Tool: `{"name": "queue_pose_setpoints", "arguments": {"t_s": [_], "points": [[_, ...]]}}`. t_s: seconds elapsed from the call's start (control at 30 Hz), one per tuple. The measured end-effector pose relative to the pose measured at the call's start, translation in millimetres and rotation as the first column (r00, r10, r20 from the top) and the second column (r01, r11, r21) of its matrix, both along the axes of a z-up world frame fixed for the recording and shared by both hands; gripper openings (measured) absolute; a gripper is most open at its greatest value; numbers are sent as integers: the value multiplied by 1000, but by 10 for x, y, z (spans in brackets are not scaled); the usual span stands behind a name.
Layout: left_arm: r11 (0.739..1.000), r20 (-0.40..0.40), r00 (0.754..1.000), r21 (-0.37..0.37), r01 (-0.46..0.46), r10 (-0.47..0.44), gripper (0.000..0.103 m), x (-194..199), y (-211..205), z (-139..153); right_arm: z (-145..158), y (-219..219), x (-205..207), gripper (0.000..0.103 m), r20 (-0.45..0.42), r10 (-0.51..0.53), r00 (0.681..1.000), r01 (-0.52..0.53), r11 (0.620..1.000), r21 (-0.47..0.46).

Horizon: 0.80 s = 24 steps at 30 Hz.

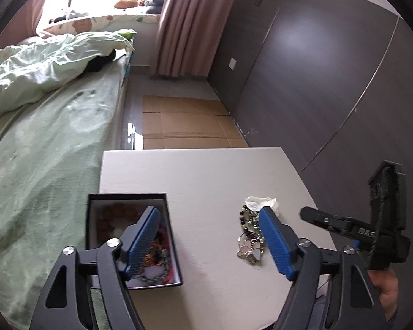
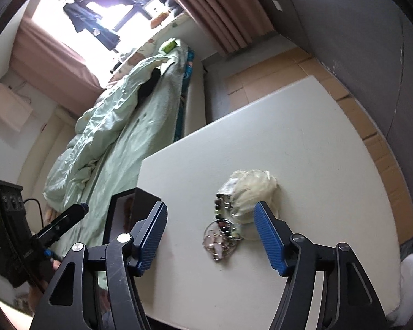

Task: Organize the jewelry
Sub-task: 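Grasp the black-green bead bracelet with the left gripper while the right grasps the white cloth flower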

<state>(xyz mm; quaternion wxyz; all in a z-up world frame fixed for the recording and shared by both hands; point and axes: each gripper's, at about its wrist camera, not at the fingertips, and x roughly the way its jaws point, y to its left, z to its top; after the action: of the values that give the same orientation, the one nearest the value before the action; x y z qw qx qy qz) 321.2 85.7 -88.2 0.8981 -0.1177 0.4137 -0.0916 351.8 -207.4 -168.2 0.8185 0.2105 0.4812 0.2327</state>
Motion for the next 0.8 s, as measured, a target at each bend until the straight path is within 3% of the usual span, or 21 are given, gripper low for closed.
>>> {"name": "queue_pose_setpoints", "arguments": {"t_s": [0.17, 0.23, 0.57, 0.6, 0.63, 0.67, 0.7, 0.8], "points": [[1000, -23, 1000, 19, 21, -20, 71, 126, -131, -69, -301, -50, 140, 63, -69, -26, 997, 26, 1000, 3], [999, -38, 999, 25, 26, -25, 66, 189, -175, -109, -439, -61, 217, 62, -111, -30, 993, 32, 999, 22], [998, -101, 994, 34, 53, -50, 57, 488, -375, -329, -641, -34, 456, 61, -165, -55, 985, 58, 998, 14], [998, -107, 993, 34, 58, -54, 57, 507, -409, -350, -641, -26, 467, 51, -160, -58, 985, 59, 998, 3], [998, -114, 992, 33, 62, -58, 57, 526, -438, -370, -655, -20, 485, 28, -169, -56, 984, 56, 998, -5], [997, -118, 991, 31, 67, -63, 57, 543, -465, -388, -695, -19, 523, 13, -191, -51, 980, 52, 999, 4], [997, -122, 990, 30, 70, -65, 57, 557, -491, -406, -752, -23, 538, 5, -222, -48, 974, 54, 998, 18], [997, -136, 988, 23, 75, -71, 57, 592, -557, -457, -716, -97, 489, 4, -203, -50, 978, 59, 998, 38]]}}
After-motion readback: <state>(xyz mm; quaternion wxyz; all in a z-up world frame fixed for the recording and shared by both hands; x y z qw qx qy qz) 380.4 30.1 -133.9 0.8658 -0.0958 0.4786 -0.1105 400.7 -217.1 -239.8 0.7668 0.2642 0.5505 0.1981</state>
